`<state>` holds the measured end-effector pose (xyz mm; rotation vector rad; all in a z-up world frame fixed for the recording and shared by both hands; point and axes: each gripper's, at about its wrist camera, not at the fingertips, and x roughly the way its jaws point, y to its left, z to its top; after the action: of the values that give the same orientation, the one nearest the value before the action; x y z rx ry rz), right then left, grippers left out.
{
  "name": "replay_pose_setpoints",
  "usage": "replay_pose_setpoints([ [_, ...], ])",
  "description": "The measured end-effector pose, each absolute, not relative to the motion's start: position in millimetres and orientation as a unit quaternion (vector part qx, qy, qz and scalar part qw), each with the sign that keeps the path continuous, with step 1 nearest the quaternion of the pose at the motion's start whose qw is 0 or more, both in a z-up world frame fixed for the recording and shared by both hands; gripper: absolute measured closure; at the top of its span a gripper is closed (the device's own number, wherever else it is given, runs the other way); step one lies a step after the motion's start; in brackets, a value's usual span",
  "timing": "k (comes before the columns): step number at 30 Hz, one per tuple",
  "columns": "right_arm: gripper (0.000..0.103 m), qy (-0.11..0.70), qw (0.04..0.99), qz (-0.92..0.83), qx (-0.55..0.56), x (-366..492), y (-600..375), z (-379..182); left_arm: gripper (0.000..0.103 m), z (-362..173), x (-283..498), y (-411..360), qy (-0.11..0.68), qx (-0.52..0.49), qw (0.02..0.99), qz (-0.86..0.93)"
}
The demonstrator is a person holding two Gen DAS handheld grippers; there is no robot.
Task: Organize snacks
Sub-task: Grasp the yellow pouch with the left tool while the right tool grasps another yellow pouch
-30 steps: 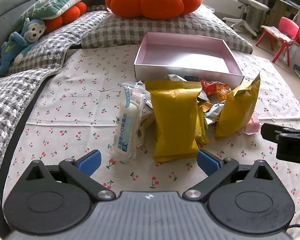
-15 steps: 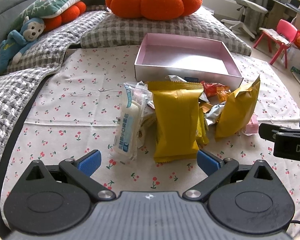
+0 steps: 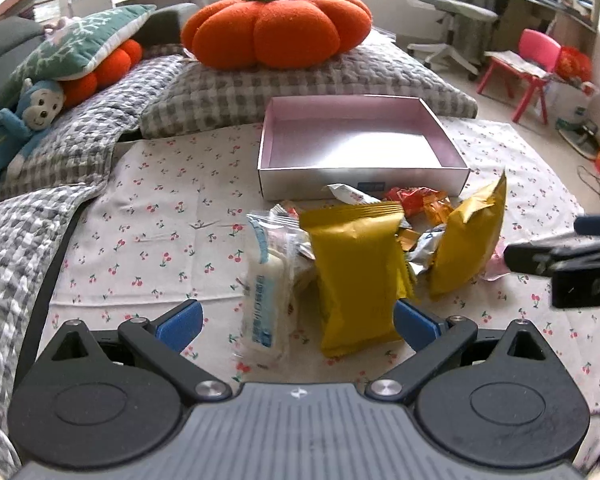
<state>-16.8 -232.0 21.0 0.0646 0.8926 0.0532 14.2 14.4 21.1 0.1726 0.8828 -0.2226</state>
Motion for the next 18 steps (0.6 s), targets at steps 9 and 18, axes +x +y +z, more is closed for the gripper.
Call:
replay_pose_setpoints([
  [9,0.001,0.416,0.903,0.099,0.049,5,-248,11,0.012,9,37,29,0.428,0.081,0.885,-0.163],
  [18,0.006,0.369,0.914,0.158,0.058,5,-243,-18,0.036,-7,23,31,0.421,0.014,0.877,-0.232],
])
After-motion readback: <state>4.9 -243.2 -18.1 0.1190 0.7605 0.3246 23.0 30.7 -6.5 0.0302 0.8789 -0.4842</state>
